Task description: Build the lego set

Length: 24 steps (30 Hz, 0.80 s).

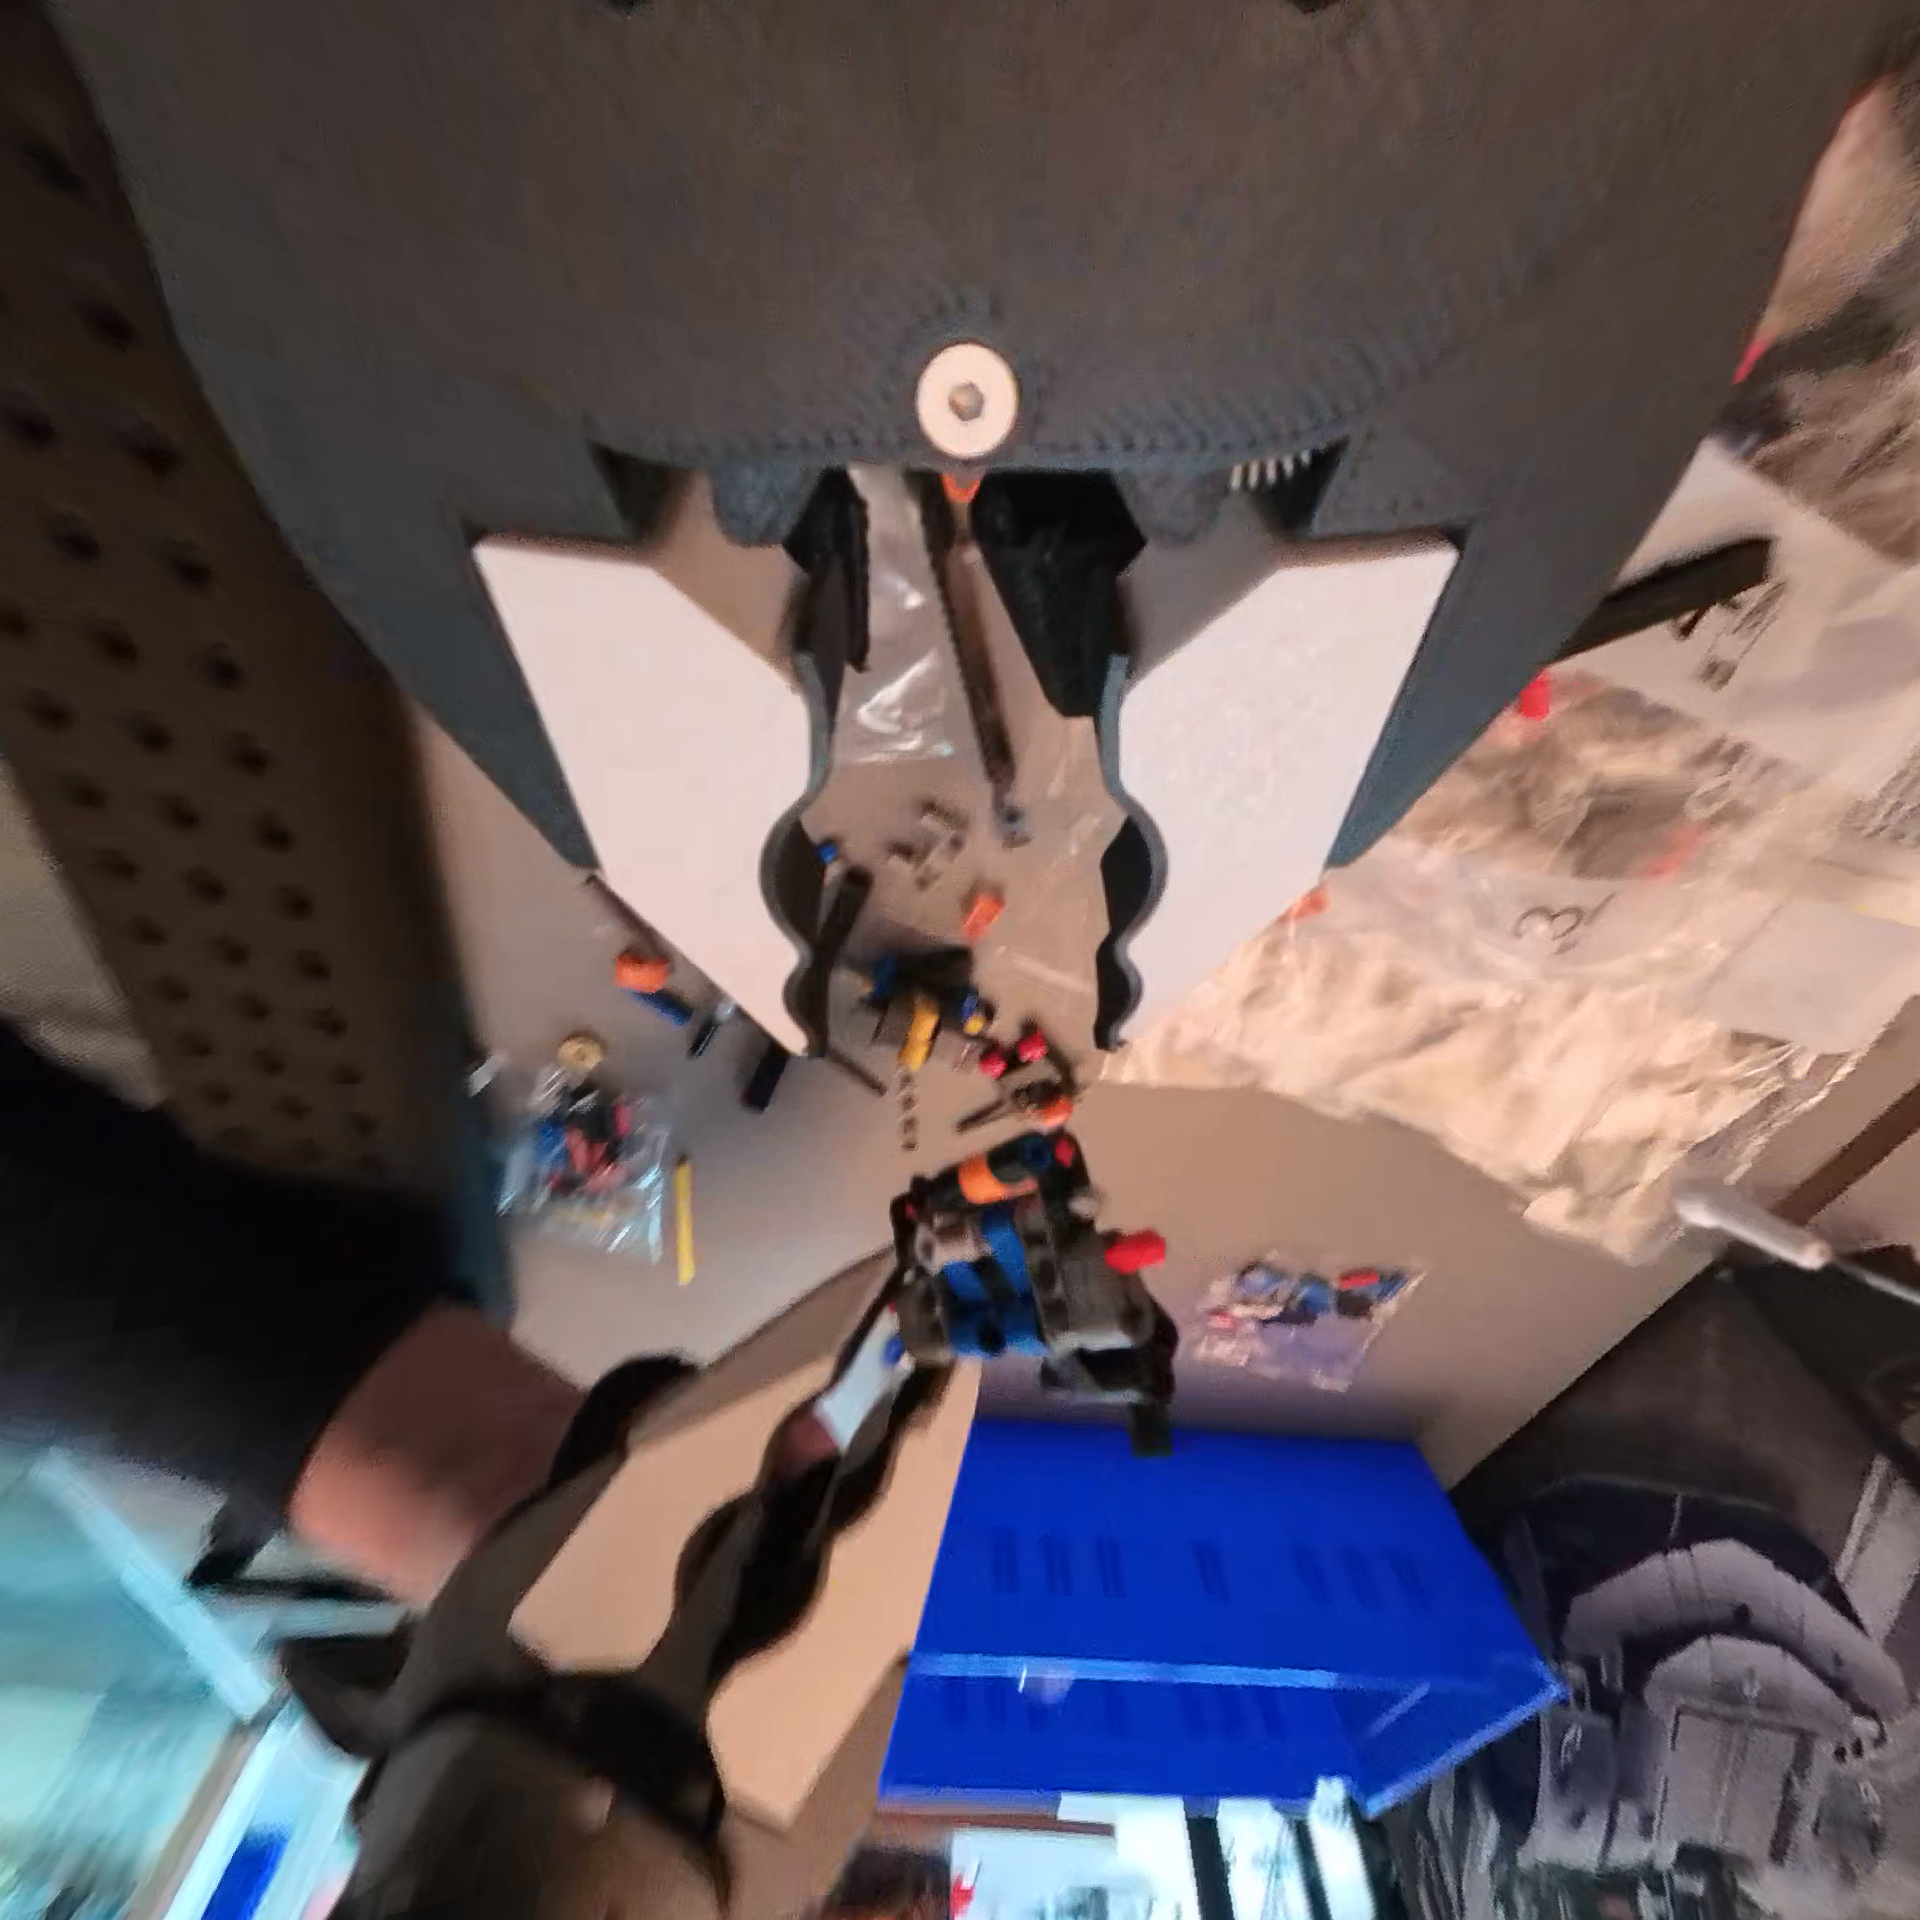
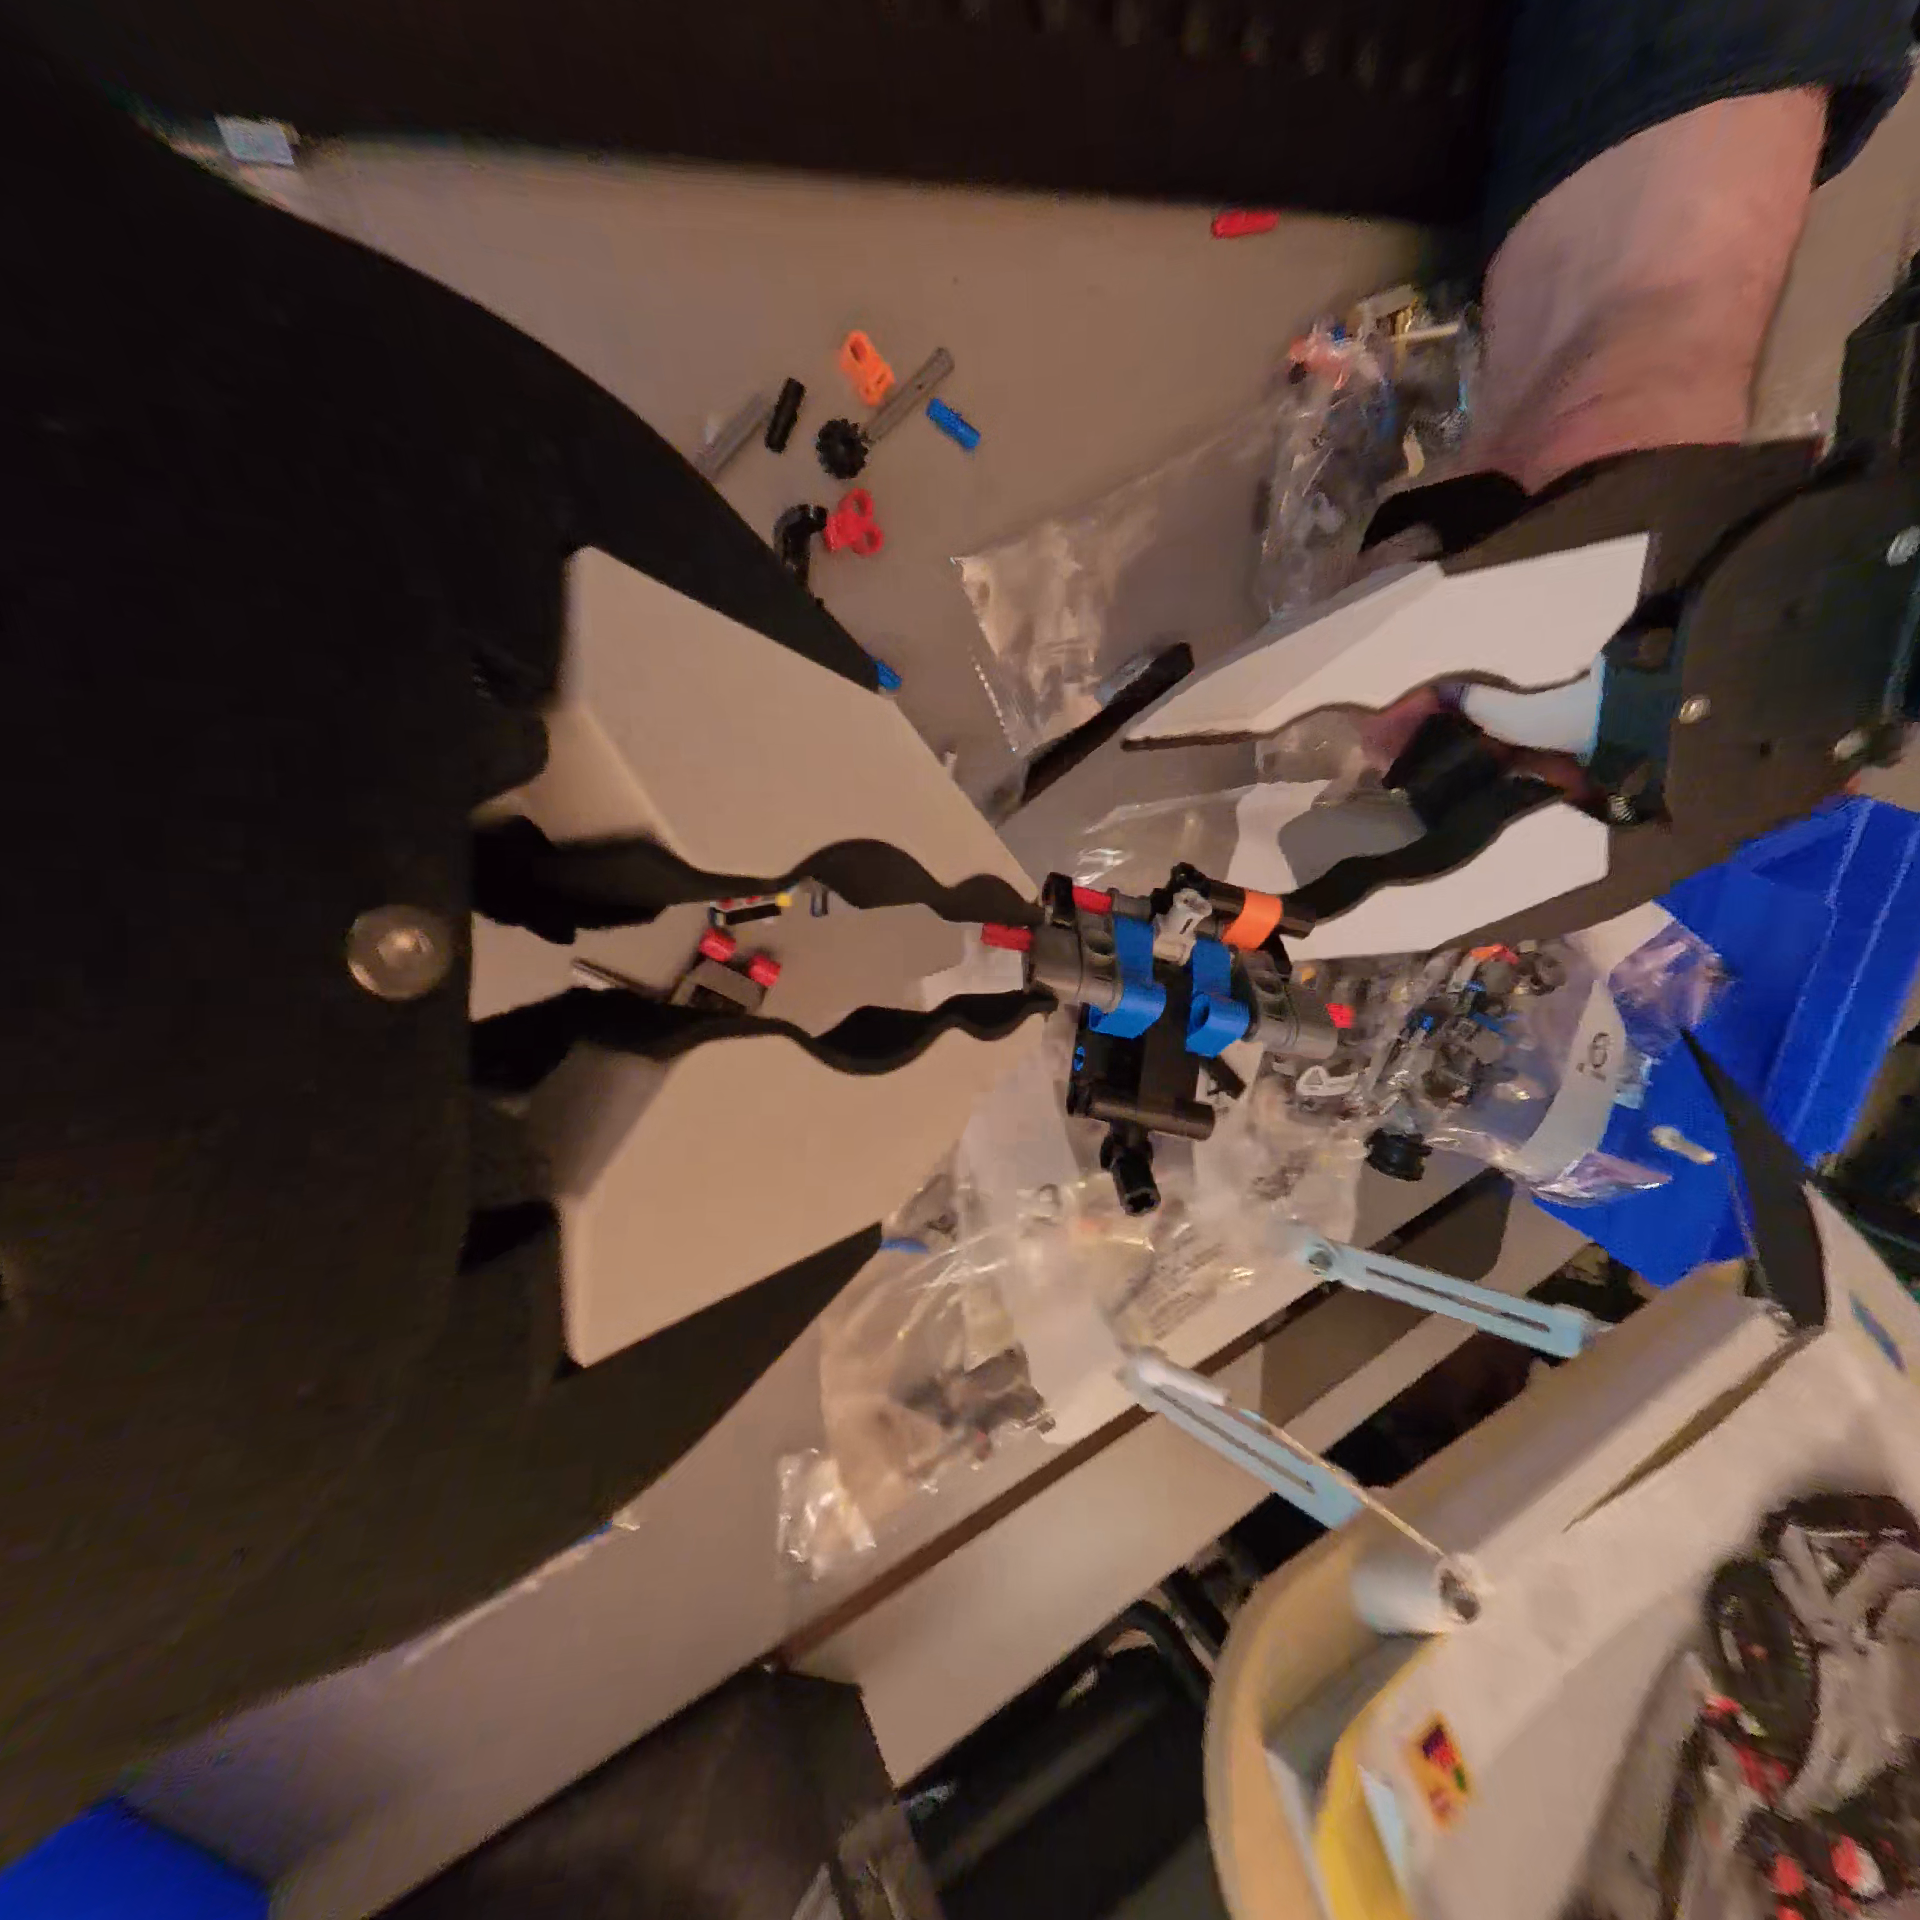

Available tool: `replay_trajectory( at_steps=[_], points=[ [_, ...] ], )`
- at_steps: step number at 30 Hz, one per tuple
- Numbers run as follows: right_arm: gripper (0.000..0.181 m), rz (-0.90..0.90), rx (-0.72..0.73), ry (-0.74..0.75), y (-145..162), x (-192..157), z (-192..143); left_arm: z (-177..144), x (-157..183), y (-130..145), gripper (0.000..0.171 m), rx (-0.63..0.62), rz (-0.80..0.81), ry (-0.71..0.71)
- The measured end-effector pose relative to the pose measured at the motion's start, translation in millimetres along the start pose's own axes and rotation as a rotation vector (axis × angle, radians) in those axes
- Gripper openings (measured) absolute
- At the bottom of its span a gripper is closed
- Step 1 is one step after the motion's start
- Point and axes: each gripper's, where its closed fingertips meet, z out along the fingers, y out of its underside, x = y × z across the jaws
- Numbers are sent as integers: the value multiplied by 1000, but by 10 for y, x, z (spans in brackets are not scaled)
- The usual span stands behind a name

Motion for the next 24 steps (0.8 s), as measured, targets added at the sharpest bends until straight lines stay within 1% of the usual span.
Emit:
replay_trajectory(
  at_steps=[3,6,10,12,16,18,20,22,24],
  points=[
    [10,-35,24,-37,-57,-110,41,-45,51,-162,47,109,-79,66],
    [11,-68,16,-51,-60,-180,94,-82,51,-241,31,173,-118,87],
    [11,-60,60,-53,-124,-177,60,-109,71,-303,30,215,-113,97],
    [12,-28,79,-81,-133,-192,52,-118,77,-323,29,224,-104,95],
    [24,95,112,-156,-158,-232,94,-120,78,-323,28,228,-104,94],
    [27,149,115,-186,-149,-244,117,-121,67,-310,27,213,-72,71],
    [30,224,131,-233,-161,-261,133,-121,137,-325,27,216,-55,104],
    [23,275,139,-255,-149,-253,140,-109,156,-320,27,208,-32,100],
    [7,312,150,-304,-160,-290,120,-107,146,-314,26,207,-26,93]
  ],
)
